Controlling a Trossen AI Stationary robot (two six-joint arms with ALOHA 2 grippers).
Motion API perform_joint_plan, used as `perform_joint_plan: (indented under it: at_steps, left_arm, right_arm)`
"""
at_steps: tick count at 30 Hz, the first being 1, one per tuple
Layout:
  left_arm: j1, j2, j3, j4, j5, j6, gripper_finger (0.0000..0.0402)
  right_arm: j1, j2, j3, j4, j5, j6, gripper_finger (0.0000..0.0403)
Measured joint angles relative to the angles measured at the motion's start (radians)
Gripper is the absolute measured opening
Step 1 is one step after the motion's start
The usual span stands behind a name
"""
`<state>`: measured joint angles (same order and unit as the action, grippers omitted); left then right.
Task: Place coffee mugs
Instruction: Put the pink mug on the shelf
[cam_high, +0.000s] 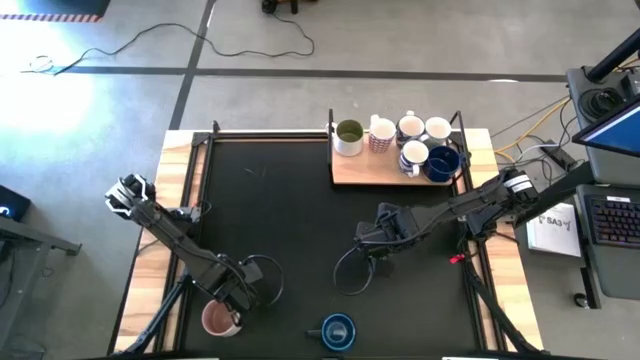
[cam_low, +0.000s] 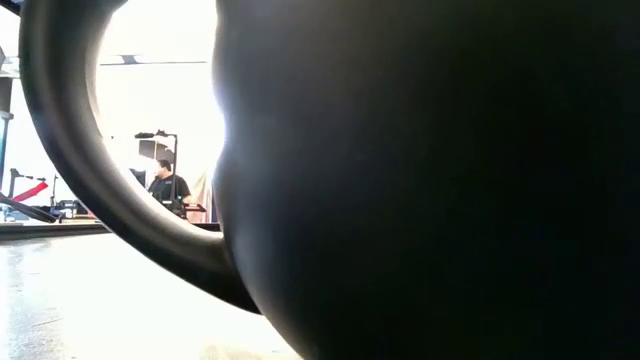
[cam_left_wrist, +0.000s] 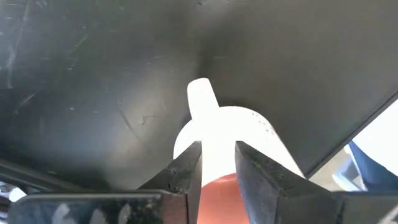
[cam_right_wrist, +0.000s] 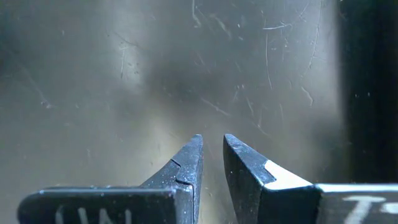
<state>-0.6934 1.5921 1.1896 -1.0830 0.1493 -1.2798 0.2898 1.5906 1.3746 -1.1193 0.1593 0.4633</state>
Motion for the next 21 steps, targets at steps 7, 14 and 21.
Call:
perform_joint_plan:
  at_steps: [7,14,21]
  left_arm:
    - [-0.003,0.001,-0.048,0.061,0.001,-0.016,0.0108]
    - [-0.002,0.0,-0.06,0.062,0.018,-0.021,0.0116]
    - [0.001,0.03,-0.061,0.08,-0.007,-0.008,0.0103]
  right_arm:
    - [0.0,0.0,0.0,0.003,-0.001,0.0,0.0054]
    - [0.0,0.0,0.0,0.008,-0.001,-0.003,0.0054]
    - [0.0,0.0,0.0,0.011,0.0,-0.003,0.0054]
